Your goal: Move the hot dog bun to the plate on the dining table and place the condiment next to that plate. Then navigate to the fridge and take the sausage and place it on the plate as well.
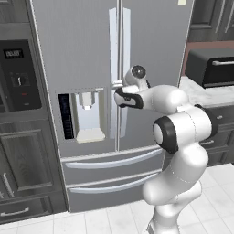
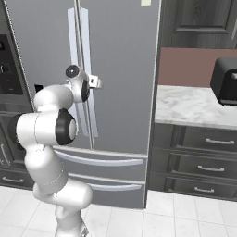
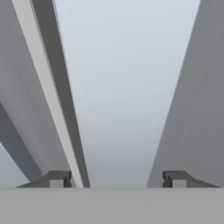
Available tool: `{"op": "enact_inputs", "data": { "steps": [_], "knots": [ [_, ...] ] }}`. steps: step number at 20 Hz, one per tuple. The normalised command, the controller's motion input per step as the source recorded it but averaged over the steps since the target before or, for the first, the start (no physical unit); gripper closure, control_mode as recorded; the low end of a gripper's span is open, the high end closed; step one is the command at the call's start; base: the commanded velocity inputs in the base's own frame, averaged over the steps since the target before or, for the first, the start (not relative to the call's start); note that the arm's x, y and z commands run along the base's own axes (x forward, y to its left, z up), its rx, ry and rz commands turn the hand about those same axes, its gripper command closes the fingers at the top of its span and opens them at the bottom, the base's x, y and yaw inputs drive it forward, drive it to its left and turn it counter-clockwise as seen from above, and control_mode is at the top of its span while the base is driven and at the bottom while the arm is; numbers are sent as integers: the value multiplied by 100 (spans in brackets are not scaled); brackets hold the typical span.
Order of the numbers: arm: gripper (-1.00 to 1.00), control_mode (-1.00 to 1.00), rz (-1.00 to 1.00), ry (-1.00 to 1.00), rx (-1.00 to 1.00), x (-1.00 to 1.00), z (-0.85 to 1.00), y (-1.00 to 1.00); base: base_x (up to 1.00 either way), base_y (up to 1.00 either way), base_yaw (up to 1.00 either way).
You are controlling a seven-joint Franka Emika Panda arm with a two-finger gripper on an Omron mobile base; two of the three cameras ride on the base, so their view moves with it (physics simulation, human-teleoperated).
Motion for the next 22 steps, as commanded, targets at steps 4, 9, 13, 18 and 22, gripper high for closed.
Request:
{"op": "enact_inputs", "data": {
  "steps": [4, 9, 13, 18, 22],
  "knots": [
    [100, -100, 0, 0, 0, 7, -11, 1, 0, 0, 0],
    [100, -100, 0, -8, 0, -40, 0, -22, 0, 0, 0],
    [100, -100, 0, -14, 0, -71, 1, -37, 0, 0, 0],
    [100, -100, 0, -14, 0, -90, 6, -52, 0, 0, 0],
    [100, -100, 0, -13, 0, -100, 2, -72, 0, 0, 0]
  ]
}}
